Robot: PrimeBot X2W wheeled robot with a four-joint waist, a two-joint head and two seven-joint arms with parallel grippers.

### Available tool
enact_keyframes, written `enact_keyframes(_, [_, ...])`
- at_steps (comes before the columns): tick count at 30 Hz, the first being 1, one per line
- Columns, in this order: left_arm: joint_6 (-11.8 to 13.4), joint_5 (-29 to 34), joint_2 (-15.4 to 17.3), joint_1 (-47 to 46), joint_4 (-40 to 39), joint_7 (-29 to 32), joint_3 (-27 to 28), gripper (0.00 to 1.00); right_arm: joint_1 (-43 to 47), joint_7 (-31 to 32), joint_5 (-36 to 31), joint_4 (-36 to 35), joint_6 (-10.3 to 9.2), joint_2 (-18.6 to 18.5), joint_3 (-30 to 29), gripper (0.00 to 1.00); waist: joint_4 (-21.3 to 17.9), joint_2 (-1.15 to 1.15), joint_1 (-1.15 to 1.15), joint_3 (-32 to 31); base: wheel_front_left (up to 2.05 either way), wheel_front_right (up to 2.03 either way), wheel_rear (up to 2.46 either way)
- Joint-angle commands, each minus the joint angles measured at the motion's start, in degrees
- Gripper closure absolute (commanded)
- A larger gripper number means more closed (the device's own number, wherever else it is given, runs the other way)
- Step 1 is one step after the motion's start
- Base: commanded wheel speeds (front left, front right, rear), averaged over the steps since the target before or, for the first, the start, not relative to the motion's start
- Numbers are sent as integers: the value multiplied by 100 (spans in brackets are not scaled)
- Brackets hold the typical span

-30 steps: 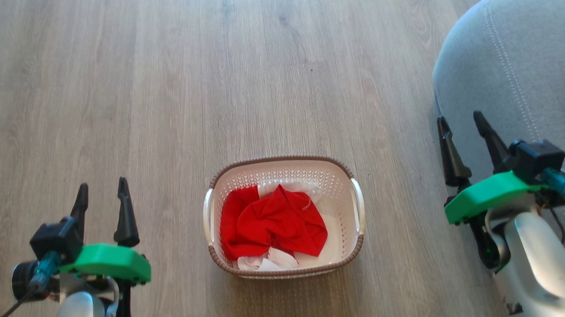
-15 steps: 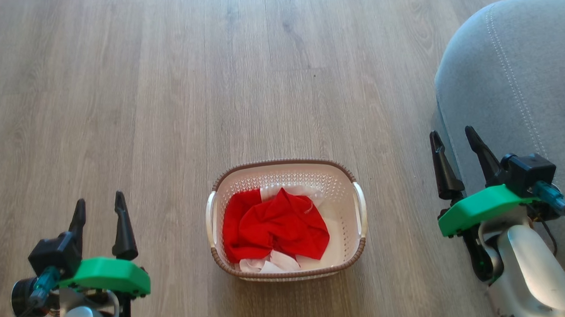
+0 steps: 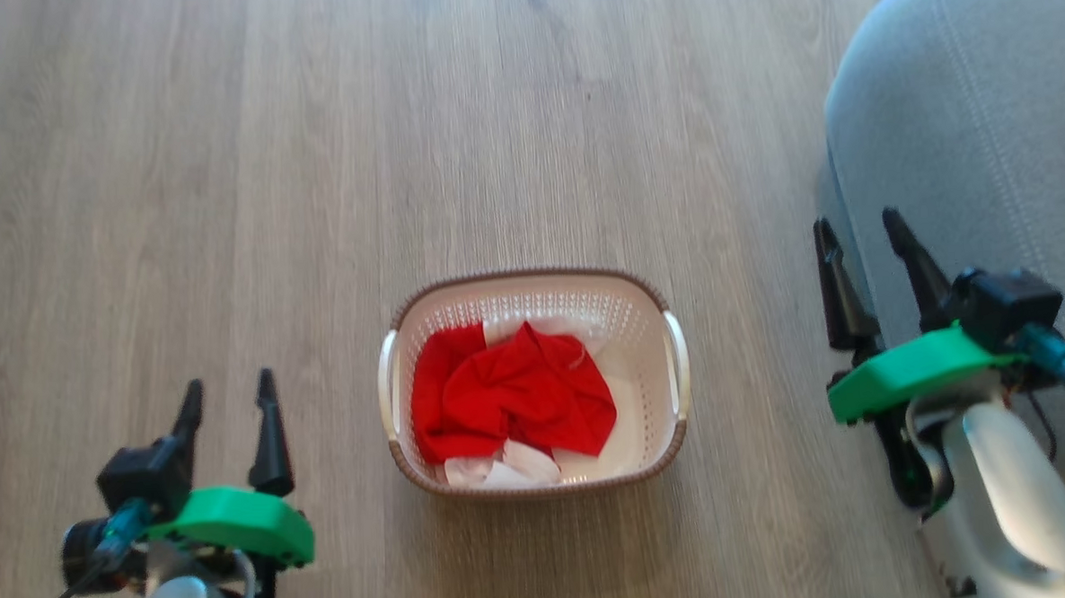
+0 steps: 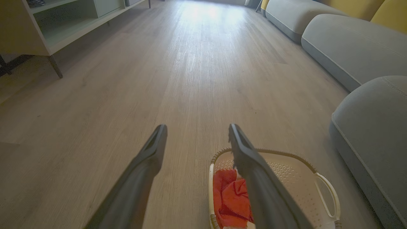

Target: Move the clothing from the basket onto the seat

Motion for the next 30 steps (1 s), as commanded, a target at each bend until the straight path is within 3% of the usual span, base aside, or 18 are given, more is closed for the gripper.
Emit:
enact_keyframes(1, [-38,-37,55,-304,-121,-55,85,0,-334,-38,-5,-260,-1,32,91,0,-29,0,0,243,0,0,0])
enact_keyframes(20, [-338,-71,55,-1968,986,-55,-1515,0,-1632,-38,-176,-1371,-1,113,69,0,-345,0,0,2570,0,0,0])
enact_keyframes(30, [-318,285,54,-3344,2317,-55,-2198,0,-2334,-38,-186,-1751,-1,211,229,0,-674,0,0,3755,0,0,0])
